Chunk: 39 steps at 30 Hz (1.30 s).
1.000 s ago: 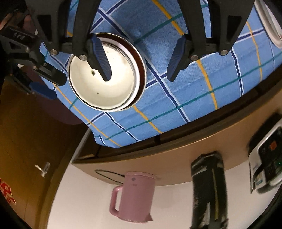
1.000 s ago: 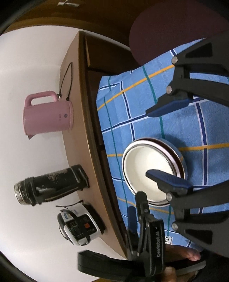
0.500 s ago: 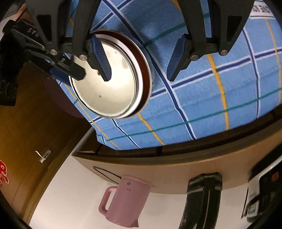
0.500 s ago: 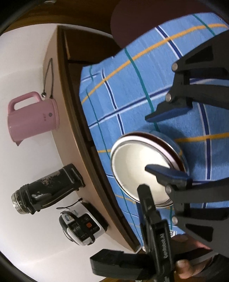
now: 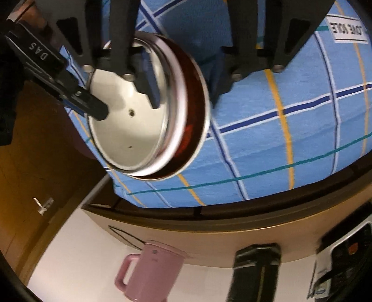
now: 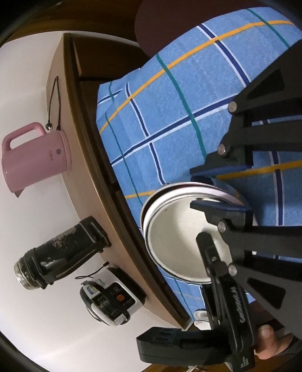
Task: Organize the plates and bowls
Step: 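Lift and tilt the nested bowl stack with both grippers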
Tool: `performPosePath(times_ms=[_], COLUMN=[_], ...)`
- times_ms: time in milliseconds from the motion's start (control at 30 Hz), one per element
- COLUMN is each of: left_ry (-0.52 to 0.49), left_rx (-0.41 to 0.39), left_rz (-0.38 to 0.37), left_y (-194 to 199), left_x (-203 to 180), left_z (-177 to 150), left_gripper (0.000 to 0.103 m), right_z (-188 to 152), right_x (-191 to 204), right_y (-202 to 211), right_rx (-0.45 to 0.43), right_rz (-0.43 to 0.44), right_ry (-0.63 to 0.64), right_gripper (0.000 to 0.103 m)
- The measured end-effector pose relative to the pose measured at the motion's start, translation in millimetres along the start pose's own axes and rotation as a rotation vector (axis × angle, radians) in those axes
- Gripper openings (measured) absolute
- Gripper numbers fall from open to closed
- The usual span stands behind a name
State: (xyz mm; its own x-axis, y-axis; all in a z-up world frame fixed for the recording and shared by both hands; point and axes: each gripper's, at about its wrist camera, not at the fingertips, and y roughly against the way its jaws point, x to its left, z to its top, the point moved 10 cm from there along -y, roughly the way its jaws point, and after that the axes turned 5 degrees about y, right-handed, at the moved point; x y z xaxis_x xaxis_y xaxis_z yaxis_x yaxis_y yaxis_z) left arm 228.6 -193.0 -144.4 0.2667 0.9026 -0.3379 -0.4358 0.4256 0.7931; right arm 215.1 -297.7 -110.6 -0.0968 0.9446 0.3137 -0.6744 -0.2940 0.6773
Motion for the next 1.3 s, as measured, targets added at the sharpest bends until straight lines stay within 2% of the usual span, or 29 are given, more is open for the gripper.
performPosePath(times_ms=[333,533,867,1100,1300], left_ry=[0.048,0.064,0.123,0.16,0.172], left_rx=[0.043,0.028,0.034,0.011,-0.031], left_rz=[-0.004,0.002,-0.022,-0.023,0.02], left_y=[6,19,27,38,52], left_x=[14,22,43,61,76], left_z=[-2,3,0,-1,-3], left_gripper=[0.04,0.04,0.04,0.04,0.04], right_z=[8,9,12,13,13], right_x=[11,20,46,67,89], right_y=[-10,-19,-23,-28,-33], right_rx=[0.036,0.092,0.1,0.107,0.114], right_rz=[0.008,0.043,0.08,0.101,0.129], right_ry=[0.034,0.042,0.079,0.114,0.15], right_gripper=[0.021,0.021,0.02,0.02,0.019])
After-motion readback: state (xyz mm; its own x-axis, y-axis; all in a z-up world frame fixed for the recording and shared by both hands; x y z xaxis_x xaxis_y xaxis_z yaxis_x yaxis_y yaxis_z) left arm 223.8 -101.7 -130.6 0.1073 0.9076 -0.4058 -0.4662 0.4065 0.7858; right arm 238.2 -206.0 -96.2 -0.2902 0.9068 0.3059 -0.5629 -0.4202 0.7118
